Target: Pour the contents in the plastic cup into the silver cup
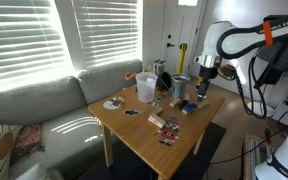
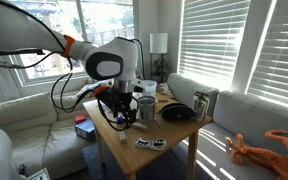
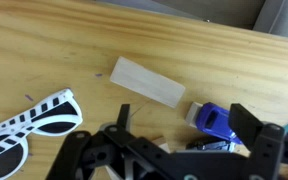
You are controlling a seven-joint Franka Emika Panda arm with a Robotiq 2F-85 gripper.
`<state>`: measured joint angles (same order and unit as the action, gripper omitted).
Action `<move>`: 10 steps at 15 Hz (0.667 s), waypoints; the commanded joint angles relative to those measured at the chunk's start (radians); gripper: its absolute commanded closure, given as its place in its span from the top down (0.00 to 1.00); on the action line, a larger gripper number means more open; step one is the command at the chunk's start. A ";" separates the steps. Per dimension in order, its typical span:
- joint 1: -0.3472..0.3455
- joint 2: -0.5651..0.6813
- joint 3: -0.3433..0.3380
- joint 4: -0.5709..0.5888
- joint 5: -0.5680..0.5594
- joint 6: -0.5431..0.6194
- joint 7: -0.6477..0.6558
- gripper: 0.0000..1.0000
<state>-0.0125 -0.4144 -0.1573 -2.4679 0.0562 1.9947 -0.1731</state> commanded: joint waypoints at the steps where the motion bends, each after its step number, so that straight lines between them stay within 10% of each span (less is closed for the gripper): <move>1: -0.016 0.001 0.015 0.002 0.006 -0.002 -0.005 1.00; 10: -0.022 -0.068 0.065 0.064 0.008 -0.066 0.134 1.00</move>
<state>-0.0139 -0.4215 -0.1438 -2.4526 0.0582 1.9915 -0.1430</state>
